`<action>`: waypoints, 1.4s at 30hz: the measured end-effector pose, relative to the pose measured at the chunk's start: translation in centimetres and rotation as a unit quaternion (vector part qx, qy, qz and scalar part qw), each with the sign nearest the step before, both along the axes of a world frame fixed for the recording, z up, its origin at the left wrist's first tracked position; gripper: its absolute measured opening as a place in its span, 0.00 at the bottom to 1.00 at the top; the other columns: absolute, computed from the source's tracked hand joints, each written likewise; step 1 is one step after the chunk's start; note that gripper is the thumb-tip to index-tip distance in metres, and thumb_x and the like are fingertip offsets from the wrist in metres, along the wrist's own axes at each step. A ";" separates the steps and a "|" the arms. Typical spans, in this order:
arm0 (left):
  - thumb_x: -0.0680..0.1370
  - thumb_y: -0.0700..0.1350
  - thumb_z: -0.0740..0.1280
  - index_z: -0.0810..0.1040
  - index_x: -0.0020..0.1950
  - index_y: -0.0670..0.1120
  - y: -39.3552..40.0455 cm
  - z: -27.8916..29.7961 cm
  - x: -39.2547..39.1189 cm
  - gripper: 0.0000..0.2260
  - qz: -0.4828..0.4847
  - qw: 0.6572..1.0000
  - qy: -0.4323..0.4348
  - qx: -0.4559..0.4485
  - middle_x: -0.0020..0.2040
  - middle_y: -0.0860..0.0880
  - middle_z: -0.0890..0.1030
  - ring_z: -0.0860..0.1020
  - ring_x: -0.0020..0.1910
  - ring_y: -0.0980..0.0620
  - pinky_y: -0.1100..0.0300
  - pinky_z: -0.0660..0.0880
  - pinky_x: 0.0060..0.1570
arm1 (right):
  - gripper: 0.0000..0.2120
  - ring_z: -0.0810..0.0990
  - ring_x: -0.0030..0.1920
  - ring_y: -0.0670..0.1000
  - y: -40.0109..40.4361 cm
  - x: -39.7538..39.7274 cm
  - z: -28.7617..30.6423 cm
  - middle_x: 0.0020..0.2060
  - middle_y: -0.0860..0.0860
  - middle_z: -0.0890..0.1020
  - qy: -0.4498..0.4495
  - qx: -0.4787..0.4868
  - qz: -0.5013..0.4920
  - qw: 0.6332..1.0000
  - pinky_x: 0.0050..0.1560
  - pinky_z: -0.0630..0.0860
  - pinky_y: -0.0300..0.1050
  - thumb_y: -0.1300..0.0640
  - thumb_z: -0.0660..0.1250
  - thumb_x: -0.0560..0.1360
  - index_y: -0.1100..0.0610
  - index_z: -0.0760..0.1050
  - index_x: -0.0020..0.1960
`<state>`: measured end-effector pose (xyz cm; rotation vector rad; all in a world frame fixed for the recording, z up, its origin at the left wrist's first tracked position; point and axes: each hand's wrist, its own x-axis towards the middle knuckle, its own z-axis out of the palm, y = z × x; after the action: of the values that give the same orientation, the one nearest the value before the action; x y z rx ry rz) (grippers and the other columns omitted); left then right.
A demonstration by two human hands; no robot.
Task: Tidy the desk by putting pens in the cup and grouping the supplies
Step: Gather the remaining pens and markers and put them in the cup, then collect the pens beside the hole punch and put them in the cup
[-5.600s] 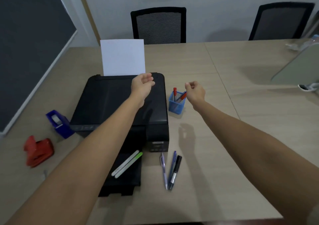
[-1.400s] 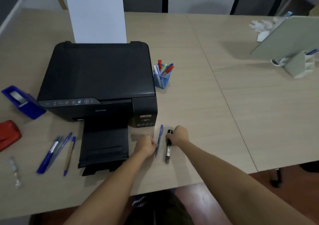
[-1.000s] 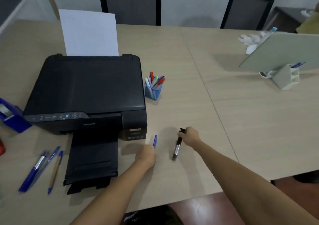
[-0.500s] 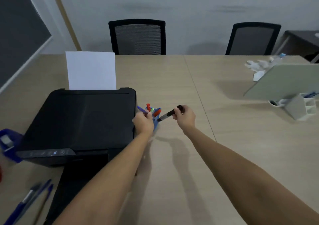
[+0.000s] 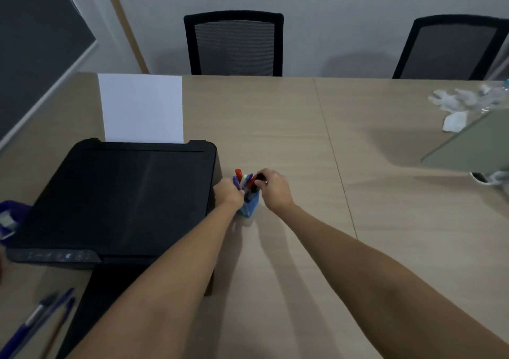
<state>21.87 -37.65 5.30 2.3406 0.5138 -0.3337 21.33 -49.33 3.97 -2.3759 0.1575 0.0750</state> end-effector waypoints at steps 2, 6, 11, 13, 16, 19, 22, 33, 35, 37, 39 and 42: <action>0.74 0.40 0.69 0.82 0.49 0.39 0.0 0.1 0.4 0.07 -0.014 1.000 -0.007 0.000 0.50 0.41 0.83 0.81 0.49 0.43 0.56 0.76 0.49 | 0.17 0.77 0.58 0.61 -0.2 0.2 0.0 0.57 0.62 0.80 -0.001 -0.008 0.008 1.000 0.59 0.72 0.49 0.57 0.60 0.79 0.61 0.74 0.66; 0.74 0.39 0.67 0.79 0.45 0.41 0.2 1.9 1.1 0.03 -0.005 0.999 -0.052 -0.011 0.48 0.41 0.82 0.77 0.44 0.46 0.56 0.75 0.47 | 0.17 0.76 0.60 0.62 -0.4 0.2 1.0 0.58 0.63 0.78 -0.031 0.015 -0.037 0.999 0.61 0.69 0.48 0.57 0.57 0.81 0.63 0.73 0.66; 0.76 0.39 0.65 0.75 0.64 0.41 1.9 5.6 1.2 0.16 0.010 0.991 -0.091 -0.098 0.63 0.44 0.78 0.77 0.62 0.46 0.59 0.72 0.61 | 0.16 0.78 0.57 0.61 0.3 0.2 3.9 0.55 0.62 0.81 -0.060 0.033 -0.081 0.994 0.57 0.71 0.48 0.57 0.56 0.81 0.64 0.76 0.62; 0.75 0.40 0.67 0.76 0.64 0.42 3.5 7.5 0.9 0.17 0.027 0.981 -0.103 -0.164 0.61 0.45 0.79 0.77 0.61 0.47 0.59 0.73 0.63 | 0.15 0.79 0.54 0.62 1.3 0.1 5.4 0.51 0.63 0.83 -0.079 0.031 -0.079 0.993 0.53 0.72 0.49 0.57 0.56 0.81 0.64 0.77 0.58; 0.72 0.42 0.70 0.77 0.60 0.42 7.0 10.2 0.3 0.17 0.042 0.959 -0.120 -0.253 0.57 0.44 0.81 0.80 0.56 0.47 0.52 0.78 0.60 | 0.15 0.79 0.53 0.63 3.3 0.2 8.0 0.50 0.64 0.82 -0.106 0.015 -0.071 0.992 0.51 0.71 0.49 0.57 0.56 0.81 0.64 0.77 0.57; 0.74 0.40 0.69 0.75 0.63 0.40 12.3 13.2 -1.2 0.17 0.031 0.950 -0.147 -0.275 0.55 0.44 0.80 0.81 0.52 0.49 0.55 0.80 0.55 | 0.15 0.78 0.54 0.63 6.8 0.2 10.2 0.52 0.64 0.82 -0.118 0.016 -0.065 0.991 0.50 0.70 0.49 0.57 0.55 0.82 0.65 0.76 0.58; 0.74 0.39 0.70 0.75 0.63 0.41 19.6 14.9 -2.6 0.18 0.030 0.948 -0.169 -0.269 0.55 0.45 0.78 0.81 0.53 0.50 0.57 0.80 0.54 | 0.16 0.79 0.52 0.63 12.9 -0.3 11.7 0.50 0.64 0.82 -0.135 0.021 -0.045 0.990 0.48 0.70 0.49 0.56 0.55 0.82 0.66 0.76 0.56; 0.74 0.39 0.71 0.76 0.56 0.42 45.1 12.8 -7.1 0.11 0.048 0.963 -0.143 -0.221 0.50 0.43 0.80 0.79 0.38 0.55 0.64 0.75 0.35 | 0.13 0.78 0.47 0.53 37.9 -3.7 12.1 0.48 0.56 0.82 -0.134 0.081 -0.013 0.988 0.47 0.71 0.43 0.56 0.58 0.81 0.63 0.77 0.55; 0.73 0.39 0.71 0.76 0.53 0.44 48.2 11.2 -8.1 0.10 0.054 0.968 -0.123 -0.209 0.48 0.44 0.80 0.78 0.36 0.56 0.65 0.74 0.35 | 0.12 0.79 0.48 0.53 41.3 -5.1 11.2 0.48 0.56 0.82 -0.128 0.092 -0.006 0.988 0.48 0.74 0.45 0.56 0.58 0.81 0.61 0.78 0.55; 0.74 0.39 0.71 0.76 0.53 0.43 50.5 9.5 -9.3 0.09 0.052 0.974 -0.098 -0.198 0.45 0.46 0.79 0.77 0.36 0.55 0.65 0.74 0.35 | 0.11 0.80 0.45 0.52 43.8 -6.7 10.1 0.45 0.54 0.82 -0.134 0.098 0.009 0.986 0.45 0.77 0.47 0.57 0.59 0.80 0.59 0.78 0.54; 0.74 0.39 0.71 0.77 0.50 0.43 52.2 7.3 -10.3 0.07 0.050 0.979 -0.065 -0.185 0.42 0.45 0.79 0.77 0.37 0.53 0.64 0.74 0.35 | 0.09 0.80 0.41 0.51 45.8 -8.4 8.9 0.42 0.54 0.82 -0.150 0.085 0.040 0.984 0.41 0.77 0.46 0.57 0.59 0.80 0.59 0.77 0.53; 0.73 0.38 0.71 0.75 0.38 0.46 53.8 3.3 -12.2 0.08 0.020 0.987 -0.015 -0.159 0.35 0.45 0.76 0.76 0.26 0.57 0.69 0.71 0.24 | 0.07 0.79 0.36 0.52 47.4 -10.9 6.6 0.37 0.54 0.81 -0.177 0.040 0.106 0.978 0.38 0.77 0.48 0.58 0.60 0.79 0.59 0.75 0.50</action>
<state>9.72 16.11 8.63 2.0217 0.4562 -0.3336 10.40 -1.89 10.60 -2.2762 -0.2644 -0.2363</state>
